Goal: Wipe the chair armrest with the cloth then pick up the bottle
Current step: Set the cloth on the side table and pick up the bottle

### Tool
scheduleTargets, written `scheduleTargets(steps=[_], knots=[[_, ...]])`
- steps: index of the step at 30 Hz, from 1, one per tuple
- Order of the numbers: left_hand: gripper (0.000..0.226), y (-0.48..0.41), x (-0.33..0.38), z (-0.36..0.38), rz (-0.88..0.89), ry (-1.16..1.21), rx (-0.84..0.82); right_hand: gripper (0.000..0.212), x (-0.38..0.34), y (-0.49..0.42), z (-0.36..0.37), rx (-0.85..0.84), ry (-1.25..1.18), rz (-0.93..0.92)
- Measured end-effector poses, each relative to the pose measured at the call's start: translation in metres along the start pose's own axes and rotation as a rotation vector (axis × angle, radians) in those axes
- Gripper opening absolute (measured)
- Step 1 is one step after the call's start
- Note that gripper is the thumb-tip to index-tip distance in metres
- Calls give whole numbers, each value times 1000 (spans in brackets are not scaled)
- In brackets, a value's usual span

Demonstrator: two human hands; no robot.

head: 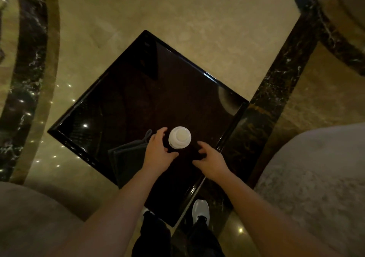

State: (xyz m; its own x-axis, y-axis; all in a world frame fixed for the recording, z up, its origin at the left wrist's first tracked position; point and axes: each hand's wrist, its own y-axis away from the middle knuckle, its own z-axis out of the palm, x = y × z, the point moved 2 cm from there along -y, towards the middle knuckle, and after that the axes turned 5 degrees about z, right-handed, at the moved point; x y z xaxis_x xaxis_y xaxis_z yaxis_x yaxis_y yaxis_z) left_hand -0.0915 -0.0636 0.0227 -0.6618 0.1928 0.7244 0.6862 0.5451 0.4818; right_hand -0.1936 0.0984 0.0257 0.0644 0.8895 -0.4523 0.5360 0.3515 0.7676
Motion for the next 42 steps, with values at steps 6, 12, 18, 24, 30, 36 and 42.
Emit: scheduleTargets(steps=[6,12,18,24,30,36,42], knots=[[84,-20,-1,16,94,-41,21,88,-21,-25,-3,10,-62,-220],[67,-26,3,25,173,2,39,73,-20,-37,-5,-82,-136,-354],[57,-12,17,29,294,28,-16,64,-1,-21,-14,-101,-216,-405],[58,14,47,32,358,16,-107,61,12,24,-35,-31,-298,-366],[60,33,56,20,329,-12,-142,62,1,58,-21,12,-382,-304],[59,18,20,16,260,-44,-163,65,-2,39,22,19,-442,-231],[56,6,-17,20,252,-57,-112,69,3,13,59,5,-483,-207]])
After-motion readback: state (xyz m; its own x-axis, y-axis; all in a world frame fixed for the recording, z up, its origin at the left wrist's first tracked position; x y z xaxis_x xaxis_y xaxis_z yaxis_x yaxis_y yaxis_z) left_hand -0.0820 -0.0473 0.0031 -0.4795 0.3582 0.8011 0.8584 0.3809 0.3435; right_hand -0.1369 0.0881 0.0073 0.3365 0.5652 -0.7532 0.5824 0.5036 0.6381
